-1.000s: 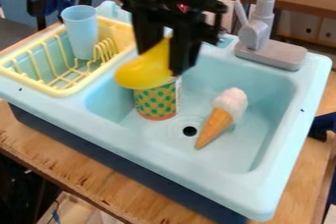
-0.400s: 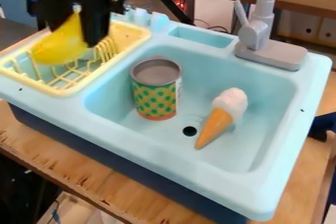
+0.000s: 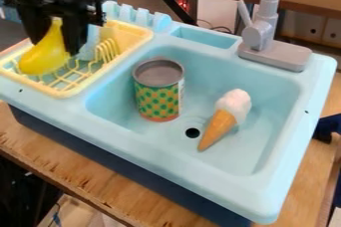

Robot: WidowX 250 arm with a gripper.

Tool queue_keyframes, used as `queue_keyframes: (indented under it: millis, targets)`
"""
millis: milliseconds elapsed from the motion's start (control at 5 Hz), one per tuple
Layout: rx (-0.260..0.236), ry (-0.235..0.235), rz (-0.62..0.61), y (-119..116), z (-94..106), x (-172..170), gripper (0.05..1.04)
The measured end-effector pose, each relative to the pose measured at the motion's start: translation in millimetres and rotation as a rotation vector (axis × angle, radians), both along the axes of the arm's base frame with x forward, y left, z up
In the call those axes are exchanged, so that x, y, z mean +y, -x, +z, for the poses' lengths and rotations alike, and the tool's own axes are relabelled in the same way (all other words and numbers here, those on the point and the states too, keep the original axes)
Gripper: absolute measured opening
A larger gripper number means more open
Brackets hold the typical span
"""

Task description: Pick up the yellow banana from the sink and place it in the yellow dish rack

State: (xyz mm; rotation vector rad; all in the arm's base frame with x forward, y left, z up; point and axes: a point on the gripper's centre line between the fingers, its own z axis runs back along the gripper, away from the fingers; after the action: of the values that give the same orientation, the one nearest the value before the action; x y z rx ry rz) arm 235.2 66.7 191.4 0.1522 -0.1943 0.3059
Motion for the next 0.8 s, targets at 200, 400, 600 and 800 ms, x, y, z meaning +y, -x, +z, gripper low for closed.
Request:
queue_keyframes:
  millis: [200, 400, 600, 800]
  targets:
    - [-0.022, 0.004, 0.058, -5.6, -7.1, 9.5, 0.567]
    - [-0.037, 0.025, 0.115, -12.3, -17.8, 26.8, 0.567]
    - [-0.088, 0.035, 0.171, -23.9, -23.2, 30.8, 0.567]
    - [-0.109, 0.042, 0.228, -30.8, -29.3, 33.3, 0.567]
